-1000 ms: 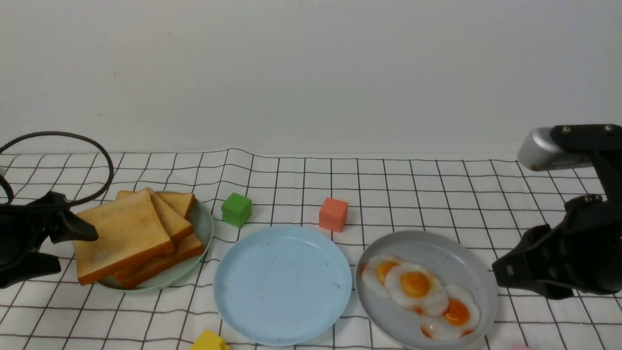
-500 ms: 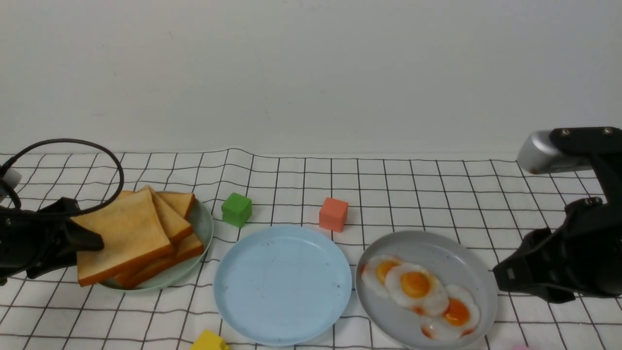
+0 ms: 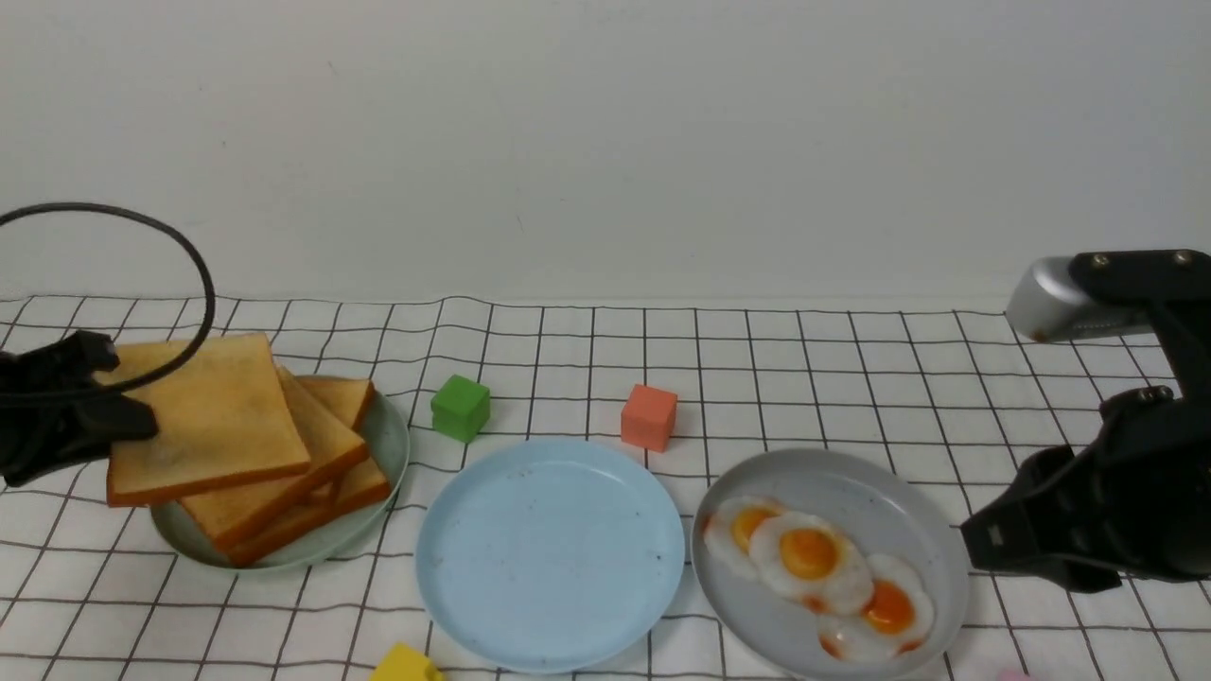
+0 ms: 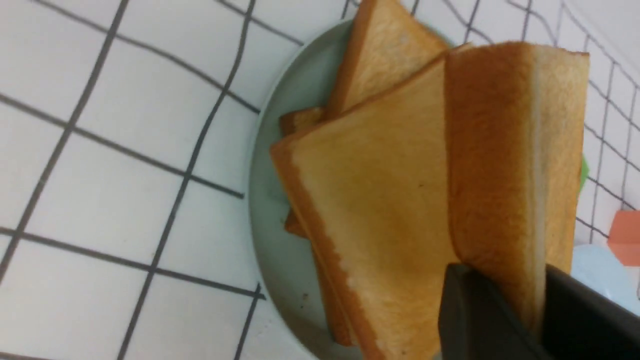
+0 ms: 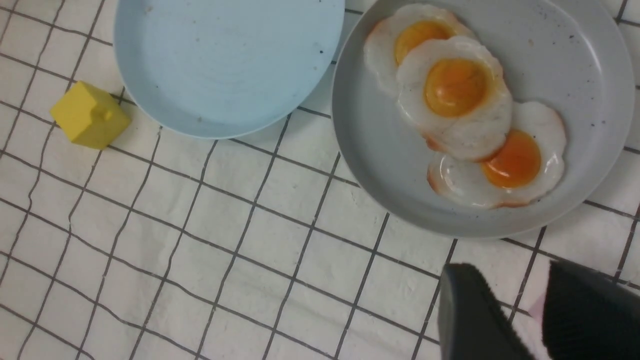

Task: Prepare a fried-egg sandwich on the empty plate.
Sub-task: Use the left arm to grab a slice of bread, then use the left arm to put a slice of bread into the empty plate in the middle

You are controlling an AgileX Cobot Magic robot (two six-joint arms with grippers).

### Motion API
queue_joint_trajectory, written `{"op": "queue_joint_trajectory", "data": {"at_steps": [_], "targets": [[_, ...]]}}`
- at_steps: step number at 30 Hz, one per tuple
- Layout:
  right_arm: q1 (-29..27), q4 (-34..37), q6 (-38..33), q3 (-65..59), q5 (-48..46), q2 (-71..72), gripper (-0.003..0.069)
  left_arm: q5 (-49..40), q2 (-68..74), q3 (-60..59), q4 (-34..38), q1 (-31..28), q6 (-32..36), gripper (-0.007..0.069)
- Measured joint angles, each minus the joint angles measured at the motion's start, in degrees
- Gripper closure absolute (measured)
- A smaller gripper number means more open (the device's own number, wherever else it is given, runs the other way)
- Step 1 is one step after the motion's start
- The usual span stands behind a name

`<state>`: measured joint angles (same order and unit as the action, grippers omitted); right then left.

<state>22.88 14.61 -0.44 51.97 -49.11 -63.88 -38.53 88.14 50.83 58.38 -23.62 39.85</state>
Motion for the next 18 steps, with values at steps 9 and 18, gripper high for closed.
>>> {"op": "queue_joint_trajectory", "data": {"at_steps": [9,18], "targets": [[0.0,0.67,0.0,0.0,0.06,0.0,0.041,-13.11,-2.9,0.0,8.88,3.68,9.73,0.0502],[0.0,1.13,0.0,0.0,1.04,0.0,0.041,-4.01,3.78,0.0,11.13,26.45,14.0,0.0503]]}}
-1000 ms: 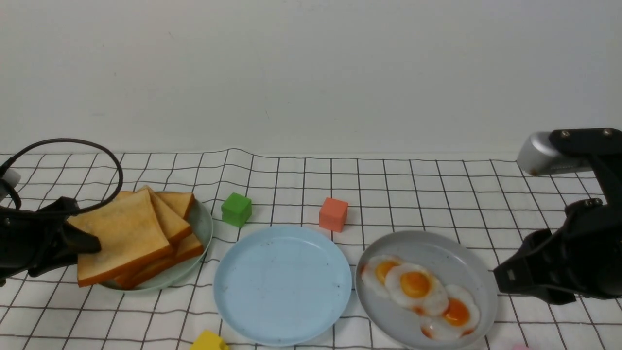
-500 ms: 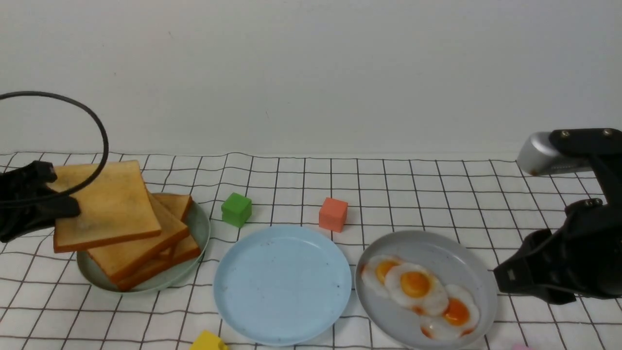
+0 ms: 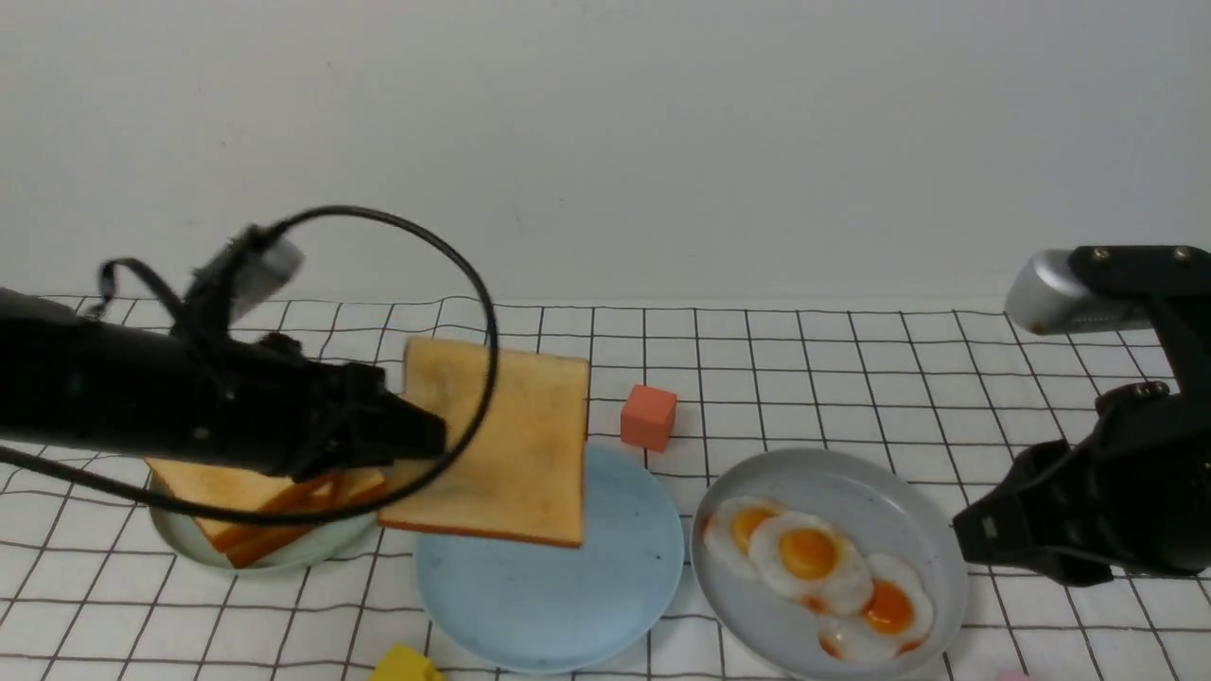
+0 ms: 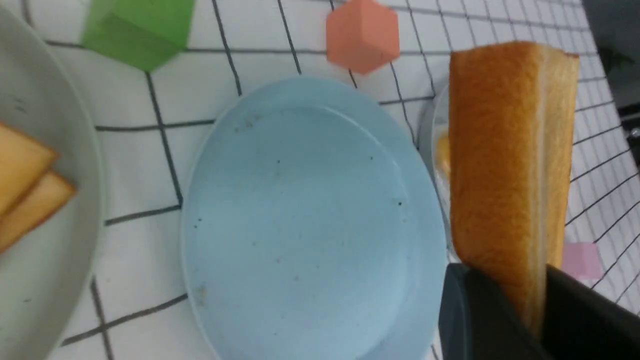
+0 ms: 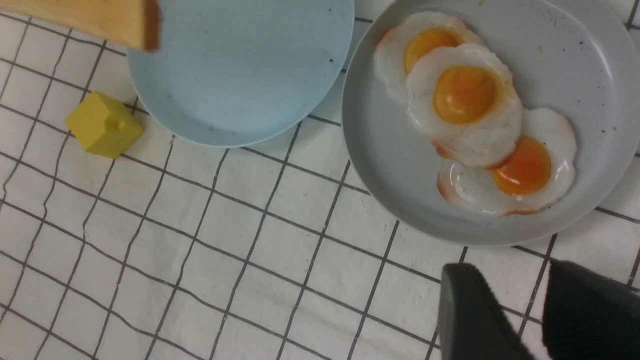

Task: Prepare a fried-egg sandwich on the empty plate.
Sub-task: Use the left arm to put a slice of bread into the empty plate in the middle

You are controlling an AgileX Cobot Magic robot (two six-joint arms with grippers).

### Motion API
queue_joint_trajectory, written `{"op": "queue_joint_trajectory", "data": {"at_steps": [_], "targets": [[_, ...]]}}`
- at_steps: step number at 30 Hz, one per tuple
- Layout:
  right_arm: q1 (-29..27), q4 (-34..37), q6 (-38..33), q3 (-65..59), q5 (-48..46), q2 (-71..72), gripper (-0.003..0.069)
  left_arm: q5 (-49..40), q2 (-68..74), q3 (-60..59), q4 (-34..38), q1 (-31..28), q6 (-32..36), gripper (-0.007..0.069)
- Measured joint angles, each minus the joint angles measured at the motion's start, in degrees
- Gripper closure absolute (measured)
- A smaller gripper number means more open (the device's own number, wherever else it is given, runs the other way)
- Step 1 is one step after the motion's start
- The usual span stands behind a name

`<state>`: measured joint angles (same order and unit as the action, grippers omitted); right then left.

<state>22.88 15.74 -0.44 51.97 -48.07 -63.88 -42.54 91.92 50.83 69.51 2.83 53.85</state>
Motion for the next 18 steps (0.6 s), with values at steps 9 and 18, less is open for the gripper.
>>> {"op": "queue_joint_trajectory", "data": {"at_steps": [9,18], "targets": [[0.0,0.0,0.0,0.0,0.19,0.0,0.041,12.55,10.48,0.0,1.86,7.88,-0.49,0.0503],[0.0,0.0,-0.11,0.0,0.19,0.0,0.041,13.35,12.22,0.0,5.15,8.03,-0.49,0.0456]]}}
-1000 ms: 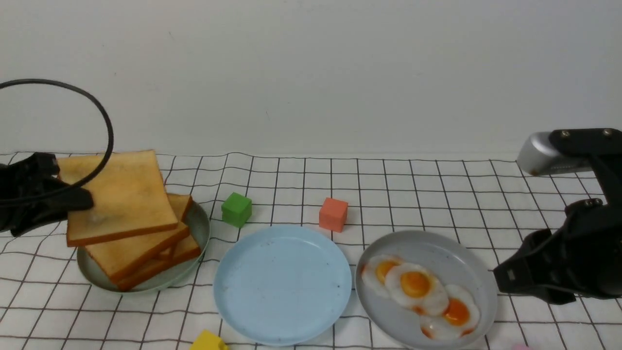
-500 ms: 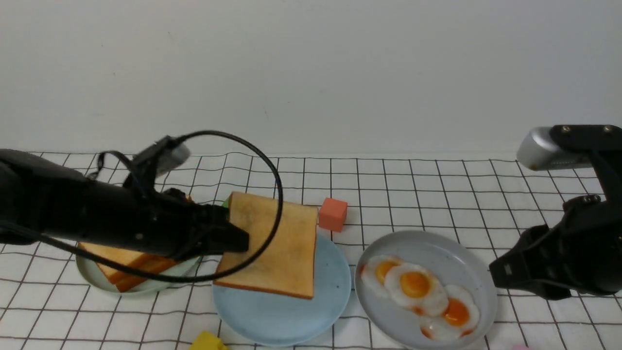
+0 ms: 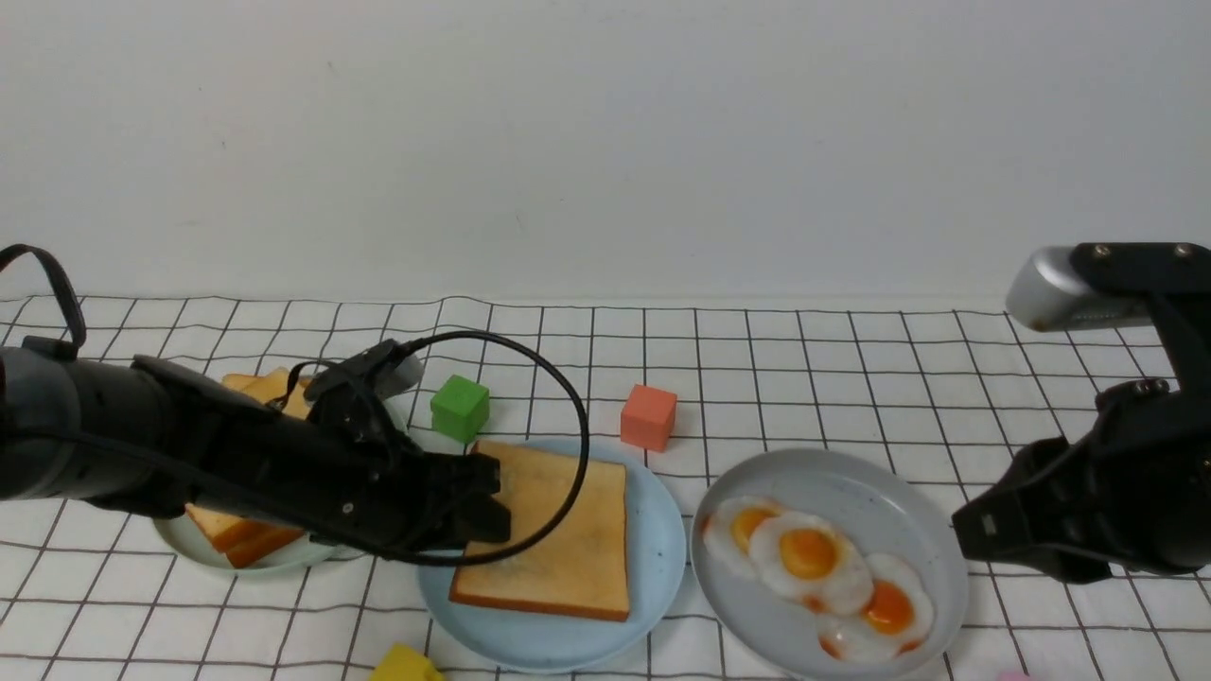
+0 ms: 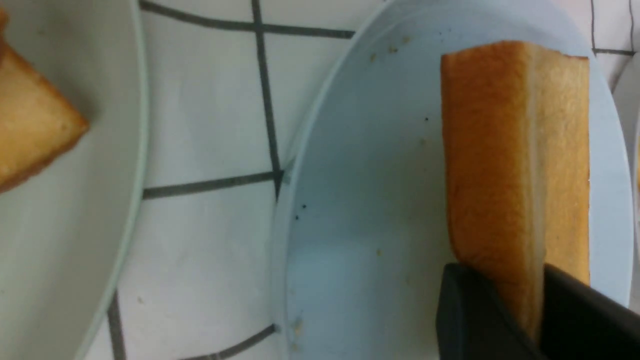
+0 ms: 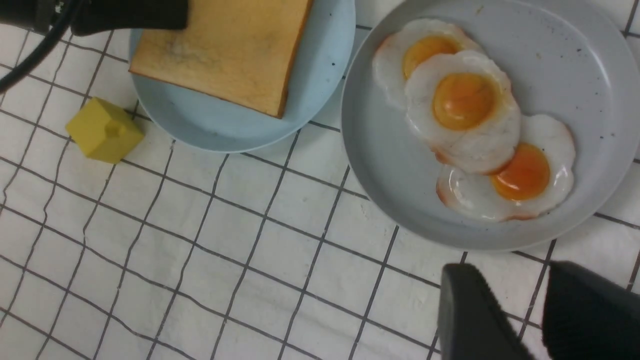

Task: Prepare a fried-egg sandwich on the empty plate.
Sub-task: Use the left arm to put a slice of bread into the empty plate in the middle, then use the right arm to grab a fried egg

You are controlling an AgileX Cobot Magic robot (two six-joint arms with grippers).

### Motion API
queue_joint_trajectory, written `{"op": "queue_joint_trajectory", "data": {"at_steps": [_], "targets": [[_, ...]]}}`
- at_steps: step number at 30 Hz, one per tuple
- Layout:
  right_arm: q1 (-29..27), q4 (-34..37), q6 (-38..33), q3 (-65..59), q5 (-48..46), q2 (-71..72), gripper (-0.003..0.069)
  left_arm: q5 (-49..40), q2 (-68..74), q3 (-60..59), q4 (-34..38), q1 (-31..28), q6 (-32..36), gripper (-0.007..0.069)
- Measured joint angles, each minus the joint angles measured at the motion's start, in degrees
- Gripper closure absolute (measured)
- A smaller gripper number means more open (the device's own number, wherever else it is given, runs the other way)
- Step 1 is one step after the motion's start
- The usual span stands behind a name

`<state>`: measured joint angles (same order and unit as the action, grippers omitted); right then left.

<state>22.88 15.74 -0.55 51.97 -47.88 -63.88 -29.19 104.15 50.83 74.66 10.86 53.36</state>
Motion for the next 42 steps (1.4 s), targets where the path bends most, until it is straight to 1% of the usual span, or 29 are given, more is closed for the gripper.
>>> {"op": "queue_joint_trajectory", "data": {"at_steps": [1,2,3,6,7,8,9,12,15,16,17,19,20,22,24,25,27,28,29,30,31,32,37,40,42], "targets": [[0.0,0.0,0.01,0.0,0.0,0.0,0.041,0.0,0.0,0.0,0.0,0.0,0.0,0.0451],[0.0,0.0,0.01,0.0,0.0,0.0,0.0408,0.05,0.0,0.0,-0.17,0.0,0.0,0.0395],[0.0,0.0,0.01,0.0,0.0,0.0,0.0407,0.05,0.0,0.0,-0.18,0.0,0.0,0.0381],[0.0,0.0,0.01,0.0,0.0,0.0,0.0395,0.05,-0.32,0.0,-0.71,0.0,-0.07,0.0263],[0.0,0.0,0.01,0.0,-0.06,0.0,0.0389,0.05,-0.48,0.0,-0.92,0.0,-0.07,0.0239],[0.0,0.0,0.01,0.0,-0.1,0.0,0.0387,0.05,-0.59,0.0,-1.02,0.0,-0.07,0.0234],[0.0,0.0,0.01,0.0,-0.17,0.0,0.0375,0.05,-1.29,0.0,-1.81,0.0,-0.12,0.0197],[0.0,0.0,-0.09,0.0,-0.36,0.0,0.0349,0.05,-3.42,0.0,-4.1,0.0,-0.32,0.0166],[0.0,-0.11,-0.98,0.0,-0.36,-0.19,0.0328,-0.06,-5.74,0.0,-7.04,0.0,-1.87,0.0159],[0.0,-0.51,-1.11,0.22,-0.49,-0.72,0.0319,-1.09,-8.58,0.0,-9.43,0.0,-3.22,0.016],[0.0,-0.52,-1.13,0.31,-0.49,-0.91,0.0318,-1.09,-8.58,0.0,-9.77,0.0,-3.36,0.016],[0.0,-1.27,-1.18,1.59,-0.81,-3.3,0.0314,-5.36,-15.16,0.0,-14.81,0.0,-4.29,0.0192],[0.0,-1.27,-1.25,1.59,-0.81,-3.54,0.0314,-5.72,-15.66,0.0,-15.57,0.0,-4.45,0.02],[0.0,-1.66,-2.15,3.83,-0.84,-7.01,0.0312,-10.25,-21.36,0.0,-19.66,0.0,-5.96,0.0263],[0.0,-2.53,-3.13,5.87,-0.84,-10.9,0.0312,-13.45,-27.08,0.0,-23.84,0.07,-8.99,0.0354],[0.0,-2.66,-3.09,6.07,-0.84,-11.28,0.0312,-13.67,-27.6,0.0,-24.25,0.07,-8.99,0.0363],[0.0,-4.4,-3.61,8.57,-0.73,-16.39,0.0312,-16.36,-34.46,0.0,-29.0,0.07,-13.55,0.0484],[0.0,-4.57,-3.68,8.57,-0.73,-16.78,0.0312,-16.36,-34.46,0.0,-29.3,0.07,-13.85,0.0493],[0.0,-5.98,-3.73,9.73,-0.22,-20.29,0.0312,-17.69,-38.58,0.0,-31.55,0.07,-15.86,0.0571],[0.0,-6.15,-3.73,9.85,-0.13,-20.29,0.0312,-17.81,-39.01,0.0,-31.81,0.07,-16.09,0.0571],[0.0,-7.21,-3.73,10.61,0.42,-23.2,0.0312,-18.49,-42.0,-0.13,-32.97,0.07,-17.11,0.0627],[0.0,-7.55,-3.73,10.76,0.71,-23.89,0.0312,-18.58,-42.84,-0.23,-33.08,0.07,-17.32,0.0638],[-0.06,-7.87,-3.68,11.87,4.21,-30.66,0.0312,-19.87,-52.75,-4.77,-33.44,0.07,-17.97,0.0638],[-1.22,-7.49,-3.75,13.27,4.4,-32.79,0.0312,-21.28,-56.79,-7.59,-33.55,0.07,-18.02,0.0638],[-3.04,-6.4,-3.97,14.37,4.25,-33.8,0.0312,-22.08,-59.21,-8.98,-33.61,0.07,-18.1,0.0638]]}}
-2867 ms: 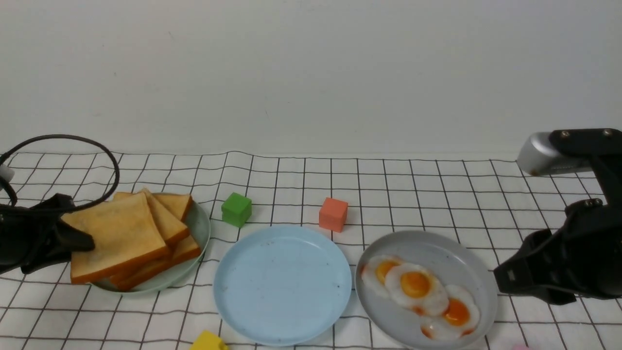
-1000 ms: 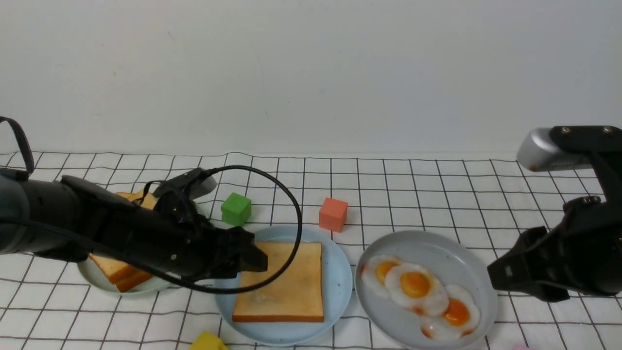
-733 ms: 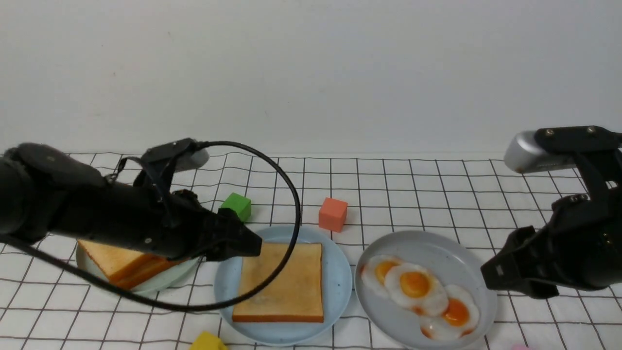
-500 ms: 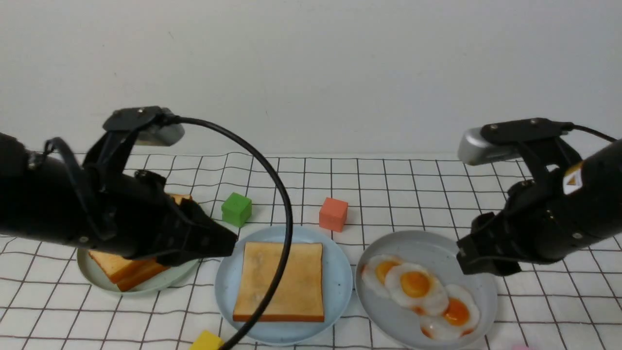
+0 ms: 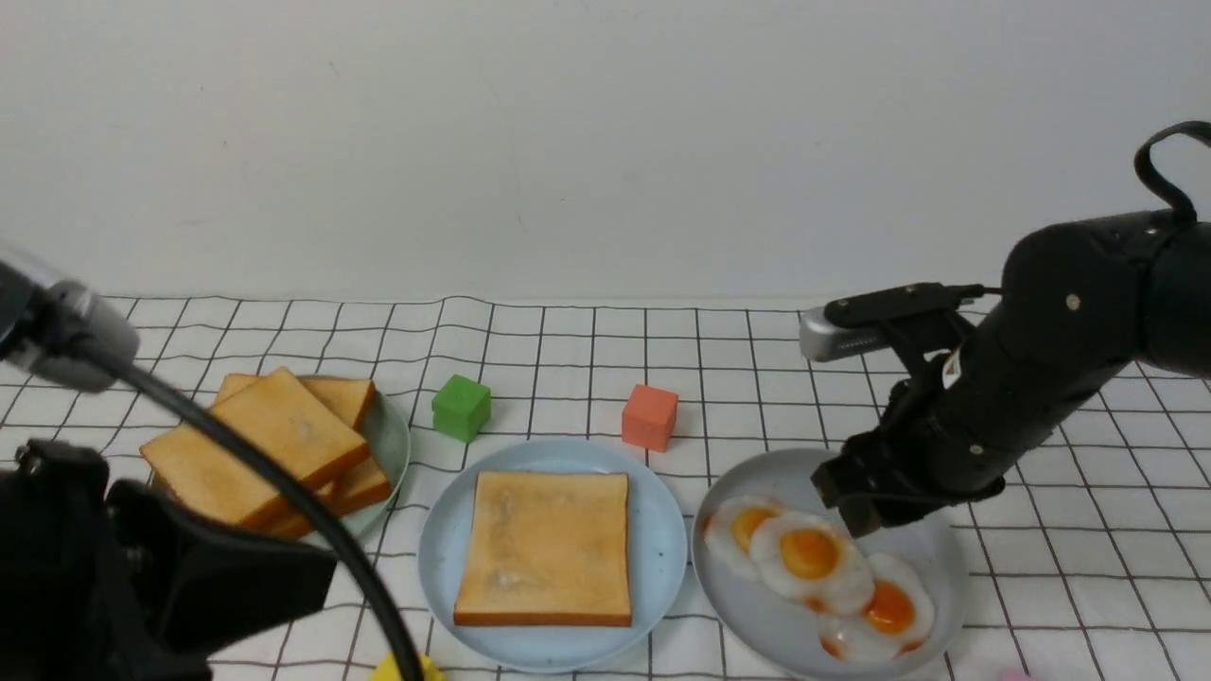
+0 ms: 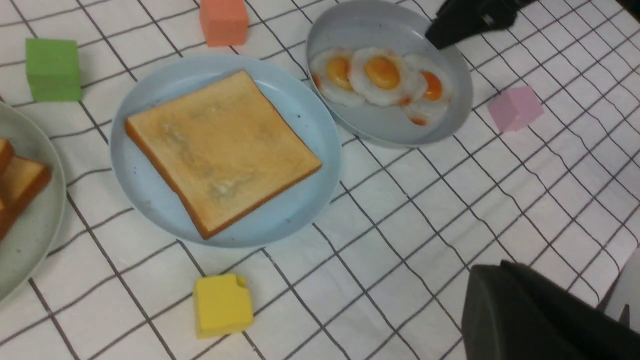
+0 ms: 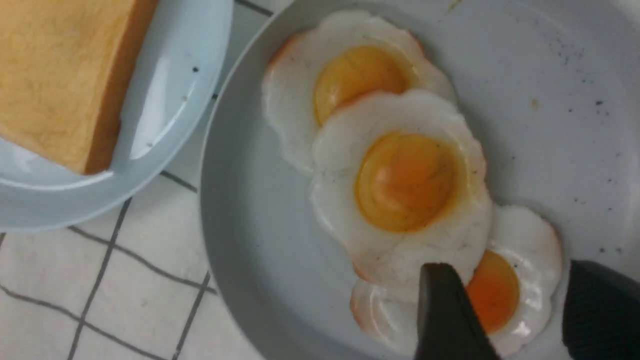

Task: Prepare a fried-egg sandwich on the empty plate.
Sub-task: Use the right arm to grab a fried egg

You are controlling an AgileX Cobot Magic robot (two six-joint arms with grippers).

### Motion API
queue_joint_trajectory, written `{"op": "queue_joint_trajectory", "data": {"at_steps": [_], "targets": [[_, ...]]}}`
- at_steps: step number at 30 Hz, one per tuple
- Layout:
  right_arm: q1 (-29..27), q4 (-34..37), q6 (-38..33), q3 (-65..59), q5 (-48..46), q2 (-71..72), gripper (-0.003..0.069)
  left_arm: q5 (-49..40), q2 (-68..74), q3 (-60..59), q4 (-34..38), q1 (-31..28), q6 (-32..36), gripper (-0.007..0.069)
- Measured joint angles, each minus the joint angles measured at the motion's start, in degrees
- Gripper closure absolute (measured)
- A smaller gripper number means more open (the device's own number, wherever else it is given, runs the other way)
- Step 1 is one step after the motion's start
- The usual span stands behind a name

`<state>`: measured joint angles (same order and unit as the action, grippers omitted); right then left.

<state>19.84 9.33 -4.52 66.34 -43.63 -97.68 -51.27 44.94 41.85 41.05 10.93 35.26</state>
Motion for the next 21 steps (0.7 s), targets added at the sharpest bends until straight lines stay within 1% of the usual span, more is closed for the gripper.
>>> {"op": "queue_joint_trajectory", "data": {"at_steps": [2,4,9,11,13,14,15,16,18,21], "targets": [[-2.18,1.14,-0.81,0.87,-0.06,-0.87,0.0312,-0.37,-1.71,-0.85,-0.06,0.0,0.01,0.0638],[-3.75,2.24,-3.09,1.18,0.37,-1.52,0.0312,-0.32,-2.27,-0.85,0.19,0.0,-0.06,0.0638],[-4.38,4.58,-8.78,1.32,2.36,-3.47,0.0312,0.57,-1.42,-1.03,3.22,0.15,1.55,0.0638],[-4.38,5.83,-10.34,1.32,3.38,-4.41,0.0312,1.65,-0.8,-1.03,3.69,1.77,2.41,0.0638],[-4.4,7.53,-12.1,1.32,4.27,-5.46,0.0312,3.32,0.0,-1.03,3.14,5.14,2.5,0.0638],[-4.4,8.38,-12.81,1.32,4.59,-5.84,0.0312,4.44,0.6,-1.03,1.45,7.53,2.05,0.0638],[-4.4,8.57,-13.16,1.32,4.68,-5.89,0.0312,4.63,0.72,-1.03,1.45,7.93,1.9,0.0638],[-4.4,9.75,-14.31,1.32,4.83,-6.22,0.0312,5.94,1.61,-1.03,-1.2,10.56,0.05,0.0638],[-4.4,11.05,-15.59,1.32,4.83,-6.56,0.0312,7.65,3.0,-0.74,-6.24,13.46,-4.4,0.0638],[-4.4,12.65,-17.31,1.32,4.9,-7.11,0.0312,9.56,4.45,-0.12,-12.06,15.5,-10.24,0.0638]]}}
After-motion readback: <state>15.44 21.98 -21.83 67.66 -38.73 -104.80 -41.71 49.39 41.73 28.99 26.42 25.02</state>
